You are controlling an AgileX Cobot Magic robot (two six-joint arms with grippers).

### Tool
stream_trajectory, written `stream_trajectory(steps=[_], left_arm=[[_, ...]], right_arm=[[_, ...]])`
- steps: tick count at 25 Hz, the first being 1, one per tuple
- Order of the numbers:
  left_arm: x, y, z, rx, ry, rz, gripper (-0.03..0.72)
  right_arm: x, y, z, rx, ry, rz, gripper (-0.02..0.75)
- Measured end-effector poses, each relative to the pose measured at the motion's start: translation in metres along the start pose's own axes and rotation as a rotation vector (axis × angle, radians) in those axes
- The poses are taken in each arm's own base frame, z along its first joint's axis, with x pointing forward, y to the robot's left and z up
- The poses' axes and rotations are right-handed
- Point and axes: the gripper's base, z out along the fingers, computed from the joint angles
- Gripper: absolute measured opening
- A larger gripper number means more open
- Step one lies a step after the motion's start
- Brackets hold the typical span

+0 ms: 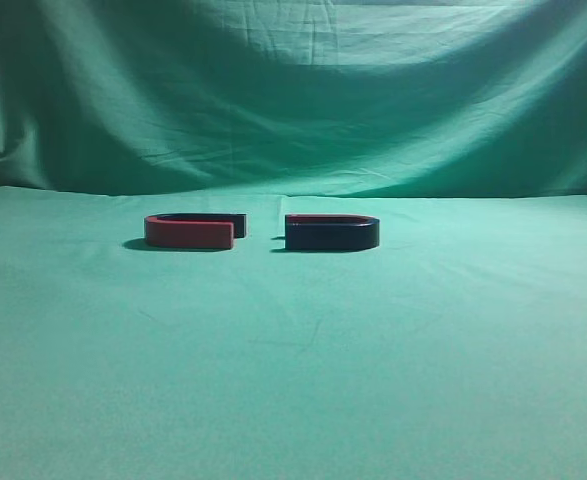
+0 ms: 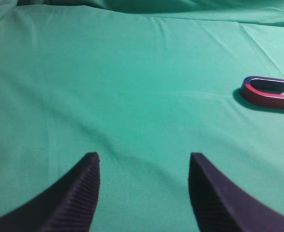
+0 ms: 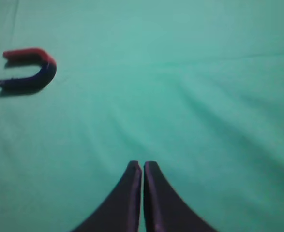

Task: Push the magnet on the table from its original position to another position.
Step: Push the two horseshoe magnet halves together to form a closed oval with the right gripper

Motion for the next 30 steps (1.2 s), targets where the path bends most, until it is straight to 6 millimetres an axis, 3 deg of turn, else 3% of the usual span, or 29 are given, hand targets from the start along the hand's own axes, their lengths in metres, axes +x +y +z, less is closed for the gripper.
stream_trajectory(steps=[8, 12, 19, 25, 30], left_arm=[[0.0, 0.0, 0.0, 0.0, 0.0, 0.0, 0.399], [0.0, 0.0, 0.0, 0.0, 0.0, 0.0, 0.399], [0.0, 0.0, 0.0, 0.0, 0.0, 0.0, 0.399], [0.0, 0.0, 0.0, 0.0, 0.0, 0.0, 0.399], [0.0, 0.0, 0.0, 0.0, 0.0, 0.0, 0.399]], right_arm=[[-0.036, 0.016, 0.041, -0.158, 0.183, -0.045, 0.0], [-0.054, 0.042, 0.064, -0.214, 0.228, -0.108, 0.0], [-0.081, 0.076, 0.126, -0.235, 0.325, -0.131, 0.0], [-0.093, 0.08, 0.183, -0.158, 0.4, -0.109, 0.0], [-0.101, 0.084, 0.218, -0.146, 0.437, -0.107, 0.0]])
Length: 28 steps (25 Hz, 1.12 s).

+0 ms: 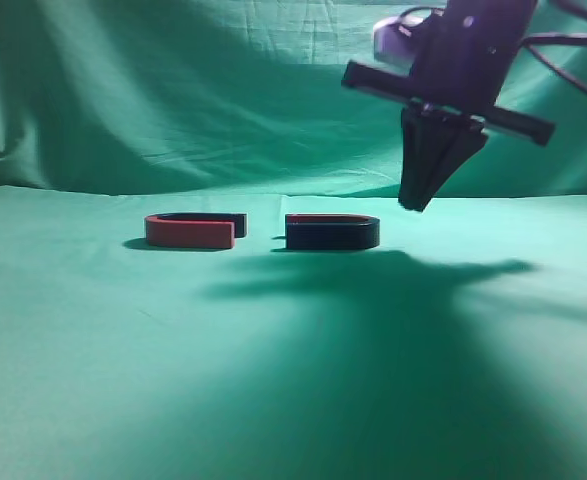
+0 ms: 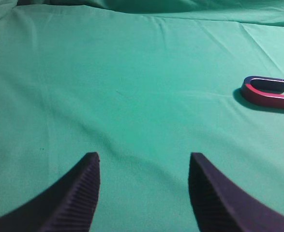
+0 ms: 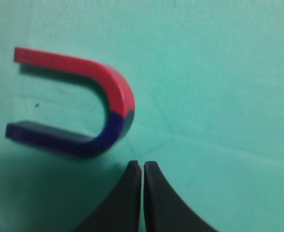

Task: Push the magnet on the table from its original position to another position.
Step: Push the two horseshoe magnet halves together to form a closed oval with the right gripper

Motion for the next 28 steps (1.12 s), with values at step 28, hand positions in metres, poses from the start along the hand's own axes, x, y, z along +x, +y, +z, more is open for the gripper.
stream_trajectory(steps=[28], left_arm=[[0.0, 0.0, 0.0, 0.0, 0.0, 0.0, 0.399]], right_arm=[[-0.012, 0.031, 0.043, -0.017, -0.012, -0.073, 0.0]])
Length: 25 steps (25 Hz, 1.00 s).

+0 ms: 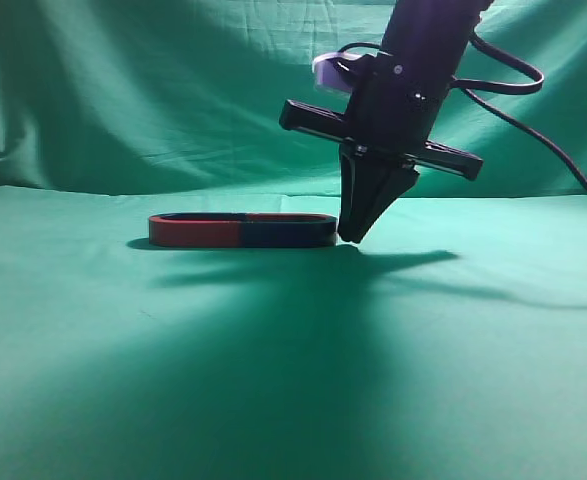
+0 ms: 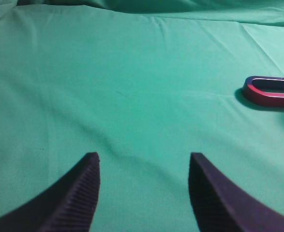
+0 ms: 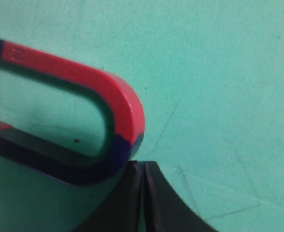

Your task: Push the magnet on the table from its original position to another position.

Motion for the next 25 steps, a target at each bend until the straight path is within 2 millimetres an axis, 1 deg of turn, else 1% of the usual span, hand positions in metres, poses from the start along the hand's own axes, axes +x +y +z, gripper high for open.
stream_trajectory(steps=[3, 5, 8, 10, 12, 14, 17, 18, 20, 21, 23, 25], left_arm=[[0.0, 0.0, 0.0, 0.0, 0.0, 0.0, 0.399], [0.0, 0.0, 0.0, 0.0, 0.0, 0.0, 0.399], [0.0, 0.0, 0.0, 0.0, 0.0, 0.0, 0.399], [0.0, 0.0, 0.0, 0.0, 0.0, 0.0, 0.399], [0.0, 0.0, 0.0, 0.0, 0.0, 0.0, 0.399], [0.0, 0.0, 0.0, 0.0, 0.0, 0.0, 0.399], [0.0, 0.0, 0.0, 0.0, 0.0, 0.0, 0.399], [0.0, 0.0, 0.0, 0.0, 0.0, 0.0, 0.399], [0.0, 0.0, 0.0, 0.0, 0.0, 0.0, 0.399], [0.0, 0.0, 0.0, 0.0, 0.0, 0.0, 0.399], [0.0, 0.0, 0.0, 0.0, 0.0, 0.0, 0.399], [0.0, 0.0, 0.0, 0.0, 0.0, 0.0, 0.399]], right_arm=[[0.0, 0.002, -0.005, -0.008, 0.035, -0.005, 0.0], [-0.004, 0.007, -0.019, -0.02, 0.046, -0.017, 0.0], [-0.01, 0.019, -0.06, -0.041, 0.019, -0.049, 0.0], [-0.008, 0.028, -0.097, -0.05, -0.02, -0.076, 0.0], [-0.002, 0.035, -0.135, -0.044, -0.061, -0.102, 0.0], [0.01, 0.039, -0.176, -0.011, -0.101, -0.11, 0.0], [0.031, 0.038, -0.228, 0.087, -0.151, -0.098, 0.0], [0.038, 0.037, -0.242, 0.114, -0.174, -0.089, 0.0], [0.058, 0.034, -0.272, 0.167, -0.239, -0.078, 0.0], [0.071, 0.033, -0.283, 0.181, -0.266, -0.072, 0.0], [0.095, 0.031, -0.301, 0.196, -0.312, -0.063, 0.0], [0.123, 0.029, -0.314, 0.192, -0.36, -0.052, 0.0]])
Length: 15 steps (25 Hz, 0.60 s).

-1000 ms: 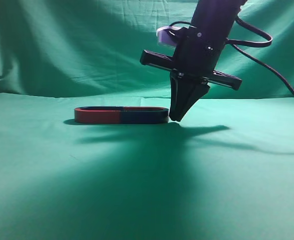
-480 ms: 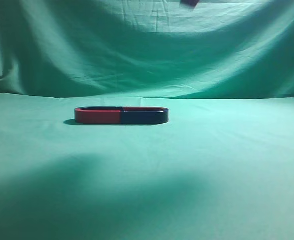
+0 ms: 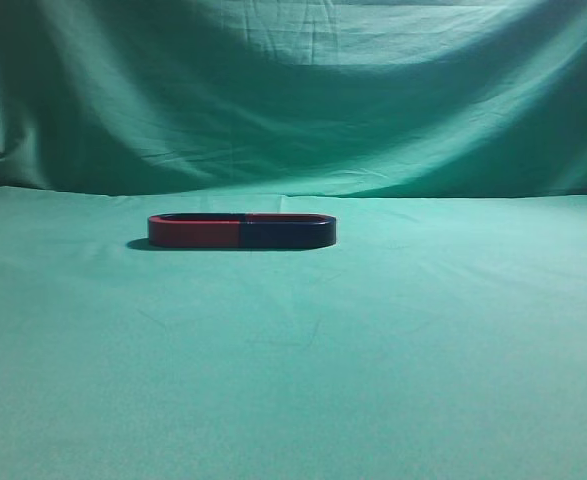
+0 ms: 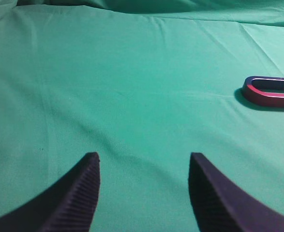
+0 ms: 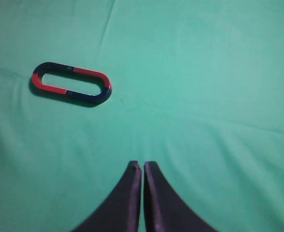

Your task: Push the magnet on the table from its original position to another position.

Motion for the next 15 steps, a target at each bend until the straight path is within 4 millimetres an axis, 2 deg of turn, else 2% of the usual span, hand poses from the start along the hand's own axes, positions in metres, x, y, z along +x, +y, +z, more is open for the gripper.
stream_trajectory(steps=[3, 7, 12, 15], left_arm=[[0.0, 0.0, 0.0, 0.0, 0.0, 0.0, 0.399], [0.0, 0.0, 0.0, 0.0, 0.0, 0.0, 0.399], [0.0, 0.0, 0.0, 0.0, 0.0, 0.0, 0.399], [0.0, 0.0, 0.0, 0.0, 0.0, 0.0, 0.399]], right_arm=[[0.031, -0.005, -0.022, -0.009, -0.07, 0.014, 0.0], [0.072, -0.011, -0.04, -0.023, -0.17, 0.016, 0.0], [0.121, -0.019, -0.05, -0.03, -0.308, 0.011, 0.0], [0.152, -0.023, -0.049, -0.046, -0.374, 0.013, 0.0]])
